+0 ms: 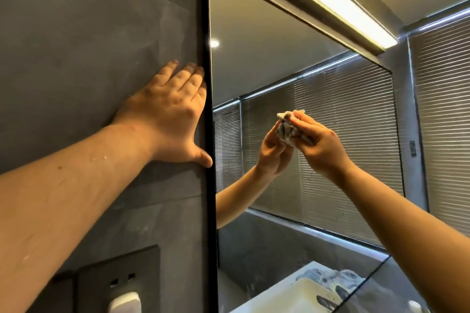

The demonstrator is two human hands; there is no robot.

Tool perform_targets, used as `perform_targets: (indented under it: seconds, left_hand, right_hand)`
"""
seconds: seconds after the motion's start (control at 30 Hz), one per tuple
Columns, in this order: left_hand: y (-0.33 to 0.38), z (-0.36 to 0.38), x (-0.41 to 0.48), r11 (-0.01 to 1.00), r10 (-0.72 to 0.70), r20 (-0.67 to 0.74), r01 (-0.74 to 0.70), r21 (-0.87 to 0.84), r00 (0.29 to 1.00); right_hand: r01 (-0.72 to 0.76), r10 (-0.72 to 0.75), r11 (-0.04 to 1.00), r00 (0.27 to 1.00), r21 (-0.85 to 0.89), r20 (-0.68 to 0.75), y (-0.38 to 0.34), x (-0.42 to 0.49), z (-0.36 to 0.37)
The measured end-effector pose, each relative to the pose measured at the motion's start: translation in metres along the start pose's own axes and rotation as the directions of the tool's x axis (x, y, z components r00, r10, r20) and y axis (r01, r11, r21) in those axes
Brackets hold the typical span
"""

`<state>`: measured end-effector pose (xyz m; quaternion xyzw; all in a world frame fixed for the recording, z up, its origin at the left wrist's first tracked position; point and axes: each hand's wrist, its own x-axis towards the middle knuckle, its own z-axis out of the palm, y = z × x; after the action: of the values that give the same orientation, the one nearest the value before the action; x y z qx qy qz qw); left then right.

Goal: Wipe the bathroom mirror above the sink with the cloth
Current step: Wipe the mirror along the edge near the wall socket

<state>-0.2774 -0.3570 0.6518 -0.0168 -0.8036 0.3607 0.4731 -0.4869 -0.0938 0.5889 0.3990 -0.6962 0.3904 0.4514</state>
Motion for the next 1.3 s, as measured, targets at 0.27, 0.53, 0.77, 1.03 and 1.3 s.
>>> perform_targets:
  seconds: [0.27, 0.53, 0.77, 1.03, 1.3]
  left_hand:
    - [-0.001, 0.002, 0.003, 0.998, 0.038, 0.014, -0.039, 0.056, 0.999]
    - [0.000, 0.003, 0.004, 0.998, 0.032, -0.016, -0.031, 0.047, 0.999]
    - [0.006, -0.006, -0.004, 0.999, -0.023, 0.119, 0.017, 0.047, 0.993]
    - [0.065, 0.013, -0.077, 0.980, -0.124, 0.168, 0.147, -0.133, 0.978]
    - [0.066, 0.024, -0.083, 1.000, -0.027, 0.192, 0.026, 0.007, 0.981]
  right_hand:
    - [-0.031, 0.030, 0.999, 0.998, -0.020, -0.046, -0.001, -0.008, 0.005]
    - [-0.116, 0.117, 0.993, 0.992, 0.032, -0.044, -0.008, -0.034, 0.013]
    - [-0.185, 0.186, 0.982, 0.981, 0.028, -0.055, -0.013, -0.054, 0.020]
    - [-0.245, 0.245, 0.969, 0.969, -0.010, -0.016, -0.014, -0.066, 0.021]
    - [-0.273, 0.273, 0.961, 0.962, 0.037, -0.004, -0.007, -0.080, 0.028]
